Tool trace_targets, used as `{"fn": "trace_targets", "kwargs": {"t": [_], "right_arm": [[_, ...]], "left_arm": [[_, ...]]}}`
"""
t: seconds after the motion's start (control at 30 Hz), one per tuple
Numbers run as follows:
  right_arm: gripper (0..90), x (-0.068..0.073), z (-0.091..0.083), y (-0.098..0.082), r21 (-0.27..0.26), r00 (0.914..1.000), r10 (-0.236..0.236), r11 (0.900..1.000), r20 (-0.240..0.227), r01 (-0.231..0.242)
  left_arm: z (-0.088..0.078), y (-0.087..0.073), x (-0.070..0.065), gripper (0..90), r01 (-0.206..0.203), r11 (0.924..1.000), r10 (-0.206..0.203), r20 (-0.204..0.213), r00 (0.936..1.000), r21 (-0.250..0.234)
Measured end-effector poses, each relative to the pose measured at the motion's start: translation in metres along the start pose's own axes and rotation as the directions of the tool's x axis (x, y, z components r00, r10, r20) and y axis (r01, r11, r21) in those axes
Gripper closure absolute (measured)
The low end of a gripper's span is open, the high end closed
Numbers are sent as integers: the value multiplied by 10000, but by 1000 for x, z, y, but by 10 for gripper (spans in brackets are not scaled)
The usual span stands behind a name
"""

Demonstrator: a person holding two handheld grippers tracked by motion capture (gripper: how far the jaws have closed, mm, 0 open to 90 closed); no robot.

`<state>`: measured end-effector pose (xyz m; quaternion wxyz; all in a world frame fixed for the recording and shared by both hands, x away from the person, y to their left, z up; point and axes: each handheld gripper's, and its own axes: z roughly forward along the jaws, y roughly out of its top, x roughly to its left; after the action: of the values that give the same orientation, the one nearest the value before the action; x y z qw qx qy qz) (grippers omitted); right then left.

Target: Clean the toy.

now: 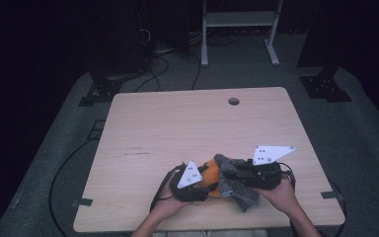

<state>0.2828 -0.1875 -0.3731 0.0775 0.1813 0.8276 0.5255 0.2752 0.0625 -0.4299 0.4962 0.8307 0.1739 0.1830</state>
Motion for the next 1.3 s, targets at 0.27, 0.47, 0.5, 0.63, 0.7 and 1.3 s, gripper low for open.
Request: {"fn": "trace_targets", "kwargs": {"t": [0.27, 0.47, 0.5, 0.63, 0.7, 1.3], "right_arm": [[762, -25, -2, -22, 988, 9949, 703, 9921, 726, -773], [761, -15, -3, -10, 163, 9981, 594, 9981, -136, -592], [761, -13, 1, -7, 258, 9986, 523, 9983, -43, -521], [761, -12, 8, -1, 250, 9989, 460, 9986, 56, -461], [761, -14, 11, -1, 319, 9987, 464, 9984, 227, -471], [755, -24, 7, -24, 1681, 9961, 839, 9826, -254, -785]], "left_arm": [[-12, 0, 8, 407, 129, 9999, -128, 280, 9995, -16], [3, -4, 17, 127, 1339, 9908, -1343, 184, 9908, 195], [4, -5, 17, 159, 1452, 9893, -1454, 226, 9891, 102], [0, 0, 2, 352, 58, 10000, -57, -422, 9991, 19], [-3, 3, -1, 402, -311, 9993, 295, -800, 9964, -189], [-16, -4, 20, 255, 1365, 9881, -1249, 1483, 9810, -713]]}}
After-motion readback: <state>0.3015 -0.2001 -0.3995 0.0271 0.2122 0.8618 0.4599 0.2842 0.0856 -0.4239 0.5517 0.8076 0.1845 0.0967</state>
